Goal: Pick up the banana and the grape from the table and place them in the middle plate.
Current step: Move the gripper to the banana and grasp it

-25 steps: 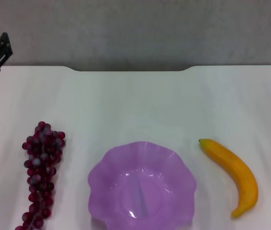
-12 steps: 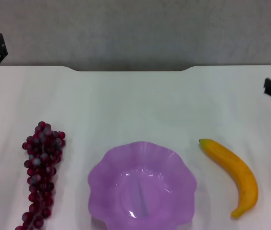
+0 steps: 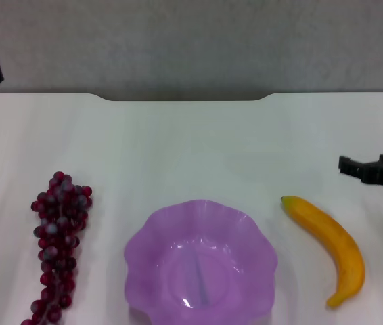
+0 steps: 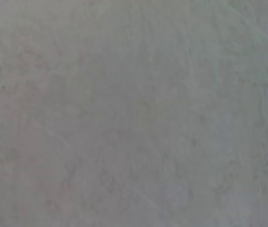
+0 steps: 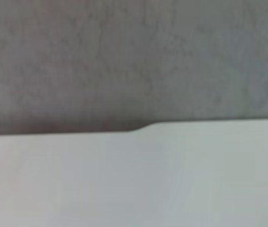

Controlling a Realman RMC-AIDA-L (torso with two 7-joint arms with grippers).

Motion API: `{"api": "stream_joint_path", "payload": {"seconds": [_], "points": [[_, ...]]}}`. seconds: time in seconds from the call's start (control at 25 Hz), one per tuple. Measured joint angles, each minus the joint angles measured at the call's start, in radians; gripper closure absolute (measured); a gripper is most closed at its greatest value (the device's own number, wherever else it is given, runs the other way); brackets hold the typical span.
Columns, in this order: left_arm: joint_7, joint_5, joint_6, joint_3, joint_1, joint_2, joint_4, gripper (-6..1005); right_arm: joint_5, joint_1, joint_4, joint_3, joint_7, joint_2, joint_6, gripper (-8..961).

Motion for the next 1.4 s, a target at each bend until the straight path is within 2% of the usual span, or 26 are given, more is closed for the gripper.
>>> {"api": "stream_joint_path", "payload": {"seconds": [0.32,0.64,0.88,1.24,1.4], "points": [[0.0,0.0,0.0,-0.005,0.003,0.0,-0.001,126,-0.005,0.051,0.028,0.002,0.018,0.0,0.134,95],[0.001,0.0,0.0,-0.007,0.003,0.0,-0.002,127,-0.008,0.173,0.242,0.001,0.047,0.0,0.163,96],[0.001,0.0,0.0,-0.007,0.003,0.0,-0.002,127,-0.008,0.24,0.339,-0.005,0.048,-0.001,0.173,97],[0.001,0.0,0.0,-0.005,-0.001,0.0,0.0,128,-0.005,0.269,0.336,-0.047,0.038,0.0,0.179,97],[0.001,0.0,0.0,-0.005,-0.001,0.0,0.0,128,-0.003,0.292,0.378,-0.049,0.038,0.001,0.185,96]]}}
